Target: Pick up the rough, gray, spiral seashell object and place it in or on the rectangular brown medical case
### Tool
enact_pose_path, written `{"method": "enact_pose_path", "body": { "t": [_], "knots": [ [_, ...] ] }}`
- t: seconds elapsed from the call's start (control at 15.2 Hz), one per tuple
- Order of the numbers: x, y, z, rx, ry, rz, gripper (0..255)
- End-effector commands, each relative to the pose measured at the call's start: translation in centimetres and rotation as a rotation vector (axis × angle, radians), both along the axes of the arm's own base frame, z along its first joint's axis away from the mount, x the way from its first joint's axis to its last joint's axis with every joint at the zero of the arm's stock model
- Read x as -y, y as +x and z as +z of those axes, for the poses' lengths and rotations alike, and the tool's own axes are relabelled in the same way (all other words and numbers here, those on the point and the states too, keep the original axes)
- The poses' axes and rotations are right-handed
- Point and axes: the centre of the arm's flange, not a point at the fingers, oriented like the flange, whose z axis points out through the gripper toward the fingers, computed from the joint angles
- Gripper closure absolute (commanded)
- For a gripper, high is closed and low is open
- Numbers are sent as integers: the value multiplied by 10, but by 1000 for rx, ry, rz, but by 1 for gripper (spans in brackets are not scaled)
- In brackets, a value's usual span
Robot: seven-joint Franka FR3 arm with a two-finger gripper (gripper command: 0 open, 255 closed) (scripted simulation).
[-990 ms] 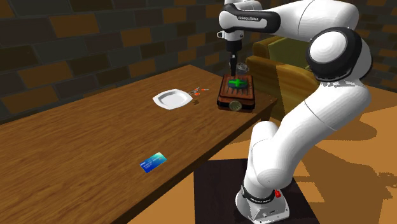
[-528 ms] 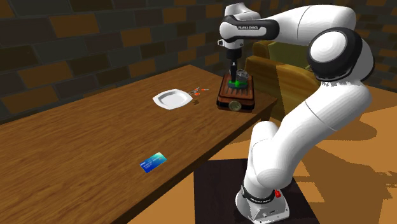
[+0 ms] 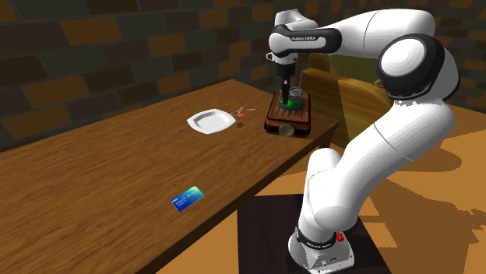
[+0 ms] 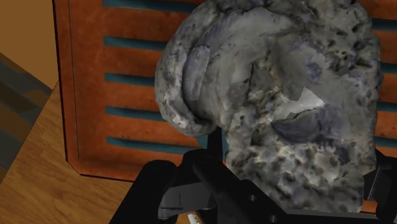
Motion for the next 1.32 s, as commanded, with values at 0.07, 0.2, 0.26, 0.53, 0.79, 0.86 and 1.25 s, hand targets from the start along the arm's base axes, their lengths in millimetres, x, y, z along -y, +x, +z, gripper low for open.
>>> {"method": "enact_pose_path", "body": {
  "t": [0.07,0.2,0.26,0.53,0.79,0.86,1.25],
  "knots": [
    [0,0,-1,-1,1,-1,255],
    [0,-1,-1,-1,1,-1,0],
    [0,-1,-1,-1,1,-1,0],
    [0,1,12,-1,1,-1,0],
    [1,4,49,-1,1,-1,0],
    [1,4,49,-1,1,-1,0],
    [1,4,49,-1,1,-1,0]
  ]
}}
